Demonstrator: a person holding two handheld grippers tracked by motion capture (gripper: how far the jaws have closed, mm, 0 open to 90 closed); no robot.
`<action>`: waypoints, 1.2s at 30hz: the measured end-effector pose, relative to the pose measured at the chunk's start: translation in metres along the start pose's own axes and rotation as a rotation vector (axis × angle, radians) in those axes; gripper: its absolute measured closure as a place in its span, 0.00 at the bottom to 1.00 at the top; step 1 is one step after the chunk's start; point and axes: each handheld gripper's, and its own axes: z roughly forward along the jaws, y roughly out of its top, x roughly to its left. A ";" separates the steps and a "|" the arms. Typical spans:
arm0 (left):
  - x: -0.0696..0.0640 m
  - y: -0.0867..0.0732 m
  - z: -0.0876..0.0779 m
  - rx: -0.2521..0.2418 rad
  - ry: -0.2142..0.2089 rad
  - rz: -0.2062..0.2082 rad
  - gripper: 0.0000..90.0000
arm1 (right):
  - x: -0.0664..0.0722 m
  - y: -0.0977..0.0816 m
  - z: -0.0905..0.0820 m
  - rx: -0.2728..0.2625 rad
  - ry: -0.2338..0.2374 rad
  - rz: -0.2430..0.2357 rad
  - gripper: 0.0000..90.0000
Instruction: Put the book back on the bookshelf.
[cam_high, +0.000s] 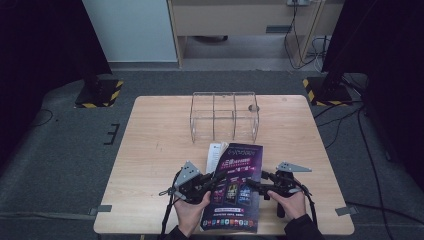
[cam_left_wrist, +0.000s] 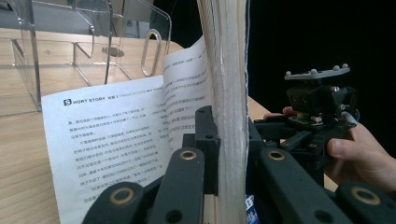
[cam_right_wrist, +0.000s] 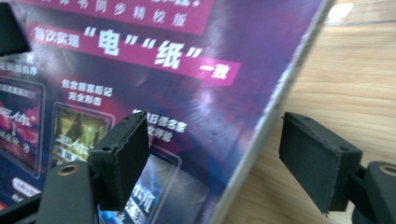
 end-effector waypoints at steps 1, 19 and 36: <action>0.000 0.000 0.000 -0.002 -0.002 0.000 0.93 | 0.000 0.000 0.001 0.002 0.006 -0.001 0.27; 0.000 0.000 0.000 -0.010 -0.020 -0.012 0.93 | 0.005 -0.002 0.007 0.040 0.095 0.032 0.44; 0.010 -0.002 0.001 -0.006 0.024 -0.023 0.92 | 0.006 0.002 -0.002 0.038 0.138 0.124 0.82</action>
